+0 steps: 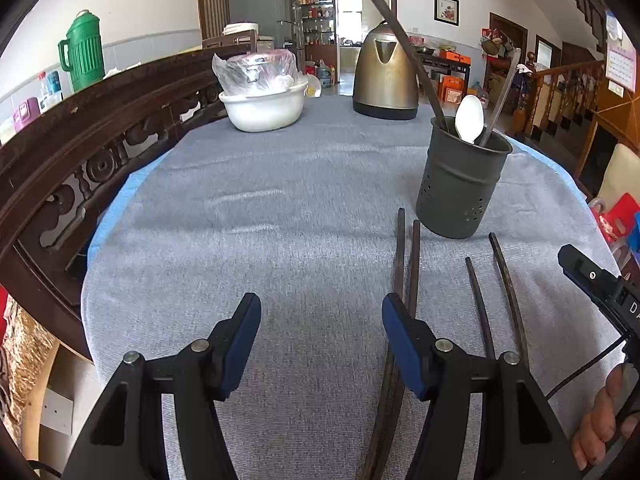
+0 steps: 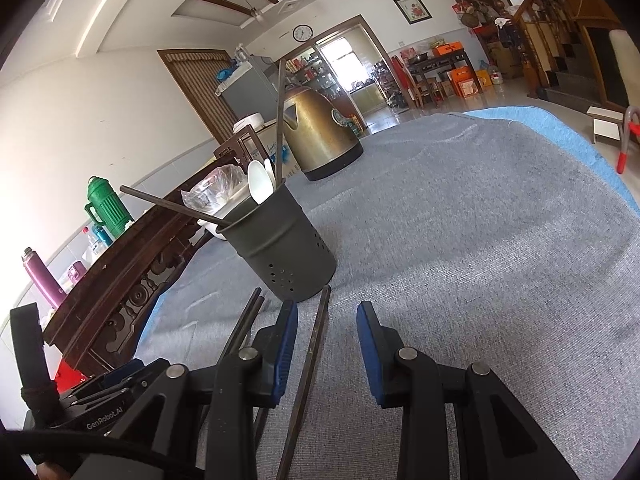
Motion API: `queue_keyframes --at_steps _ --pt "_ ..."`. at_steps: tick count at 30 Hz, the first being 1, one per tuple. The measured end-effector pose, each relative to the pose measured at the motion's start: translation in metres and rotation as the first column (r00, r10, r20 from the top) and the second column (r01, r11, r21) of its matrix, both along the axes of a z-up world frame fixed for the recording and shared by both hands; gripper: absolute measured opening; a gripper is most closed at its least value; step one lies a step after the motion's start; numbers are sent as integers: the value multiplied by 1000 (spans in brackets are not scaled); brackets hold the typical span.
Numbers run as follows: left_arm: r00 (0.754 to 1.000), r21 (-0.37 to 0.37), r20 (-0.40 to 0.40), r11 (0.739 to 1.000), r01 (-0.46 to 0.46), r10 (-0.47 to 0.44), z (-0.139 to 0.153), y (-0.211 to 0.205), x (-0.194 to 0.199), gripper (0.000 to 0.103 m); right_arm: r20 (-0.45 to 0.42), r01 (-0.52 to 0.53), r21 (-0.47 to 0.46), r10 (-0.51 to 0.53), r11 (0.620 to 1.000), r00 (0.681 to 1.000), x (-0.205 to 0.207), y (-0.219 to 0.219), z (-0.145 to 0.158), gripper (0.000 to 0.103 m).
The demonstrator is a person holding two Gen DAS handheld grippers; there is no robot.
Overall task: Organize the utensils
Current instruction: 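Open both grippers and move them back toward the remaining dark chopsticks, then close the left gripper on a dark chopstick while the right gripper grasps another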
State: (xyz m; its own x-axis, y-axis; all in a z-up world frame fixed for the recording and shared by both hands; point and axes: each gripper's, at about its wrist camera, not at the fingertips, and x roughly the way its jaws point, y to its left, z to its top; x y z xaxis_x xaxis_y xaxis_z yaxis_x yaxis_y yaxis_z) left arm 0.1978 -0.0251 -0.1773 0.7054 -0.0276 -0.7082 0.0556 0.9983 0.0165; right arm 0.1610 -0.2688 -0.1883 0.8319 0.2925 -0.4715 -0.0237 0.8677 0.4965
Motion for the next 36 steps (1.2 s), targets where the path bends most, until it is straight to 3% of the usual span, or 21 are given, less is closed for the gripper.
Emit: queue_keyframes --at_steps 7,15,22,28,32,36 --pt "998 -12 -25 998 65 -66 0 -12 8 64 -8 0 24 1 1000 1000 2 -3 -2 34" --pt "993 -15 -72 995 97 -98 -1 -24 48 64 -14 -1 31 2 1000 1000 3 -5 -3 34" --pt "986 -21 -62 988 153 -154 -6 -34 73 64 -21 0 44 1 999 1000 4 -7 -5 34" --pt "973 18 -72 975 222 -220 -12 -48 90 64 -28 -1 57 2 998 1000 6 -9 -7 34" --pt "962 30 -113 967 253 -248 -19 -51 102 52 -28 -1 66 3 998 1000 7 -10 -7 34" --pt "953 43 -137 959 280 -272 -23 -56 109 49 -33 2 75 0 997 999 8 -12 -8 34"
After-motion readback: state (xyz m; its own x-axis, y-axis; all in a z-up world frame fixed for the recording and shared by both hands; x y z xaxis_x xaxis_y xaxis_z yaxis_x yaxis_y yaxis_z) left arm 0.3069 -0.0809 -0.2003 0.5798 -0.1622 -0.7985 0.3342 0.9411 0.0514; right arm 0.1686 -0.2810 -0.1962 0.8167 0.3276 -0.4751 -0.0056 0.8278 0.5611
